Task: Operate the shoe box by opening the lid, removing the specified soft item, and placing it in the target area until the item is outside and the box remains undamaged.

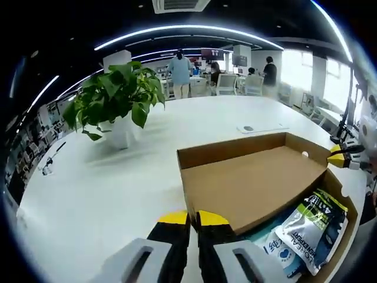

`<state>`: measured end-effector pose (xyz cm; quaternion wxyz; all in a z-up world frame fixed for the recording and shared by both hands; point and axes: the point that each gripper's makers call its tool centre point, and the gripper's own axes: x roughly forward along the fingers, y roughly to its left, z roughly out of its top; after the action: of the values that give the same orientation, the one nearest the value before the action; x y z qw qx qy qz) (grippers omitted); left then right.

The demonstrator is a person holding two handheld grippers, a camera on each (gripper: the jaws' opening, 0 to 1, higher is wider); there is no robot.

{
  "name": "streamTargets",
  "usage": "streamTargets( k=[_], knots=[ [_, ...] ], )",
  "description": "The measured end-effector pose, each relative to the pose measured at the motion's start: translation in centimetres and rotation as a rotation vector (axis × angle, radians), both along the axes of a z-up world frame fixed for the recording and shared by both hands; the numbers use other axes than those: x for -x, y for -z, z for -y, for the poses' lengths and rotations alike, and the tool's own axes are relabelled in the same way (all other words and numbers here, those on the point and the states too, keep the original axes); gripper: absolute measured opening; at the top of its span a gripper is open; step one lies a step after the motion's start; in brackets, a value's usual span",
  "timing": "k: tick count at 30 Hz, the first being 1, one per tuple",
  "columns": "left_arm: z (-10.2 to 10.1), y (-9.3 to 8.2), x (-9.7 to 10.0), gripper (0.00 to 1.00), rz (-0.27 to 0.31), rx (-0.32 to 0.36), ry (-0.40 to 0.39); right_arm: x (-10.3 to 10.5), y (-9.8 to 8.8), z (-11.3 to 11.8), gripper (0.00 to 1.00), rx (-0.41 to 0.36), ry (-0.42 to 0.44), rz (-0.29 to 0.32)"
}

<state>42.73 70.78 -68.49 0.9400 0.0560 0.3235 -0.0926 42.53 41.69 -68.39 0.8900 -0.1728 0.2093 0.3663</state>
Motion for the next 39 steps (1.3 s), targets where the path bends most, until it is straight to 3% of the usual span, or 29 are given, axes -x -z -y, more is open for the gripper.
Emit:
streamTargets(
  k=[15, 23, 33, 39],
  knots=[
    [-0.2, 0.5, 0.0, 0.04, -0.011, -0.024, 0.029, -0.1, 0.2, 0.1, 0.05, -0.044, 0.037, -0.048],
    [-0.1, 0.5, 0.2, 0.08, -0.022, -0.034, 0.023, 1.5, 0.0, 0.5, 0.07, -0.057, 0.011, -0.080],
    [0.2, -1.2, 1.5, 0.18, 0.020, -0.044, 0.024, 4.3, 0.3, 1.1, 0.24, -0.055, -0.004, -0.116],
    [0.9, -2.3, 3.1, 0.24, 0.026, -0.019, 0.024, 5.3, -0.4, 1.8, 0.33, -0.075, 0.010, -0.117]
  ],
)
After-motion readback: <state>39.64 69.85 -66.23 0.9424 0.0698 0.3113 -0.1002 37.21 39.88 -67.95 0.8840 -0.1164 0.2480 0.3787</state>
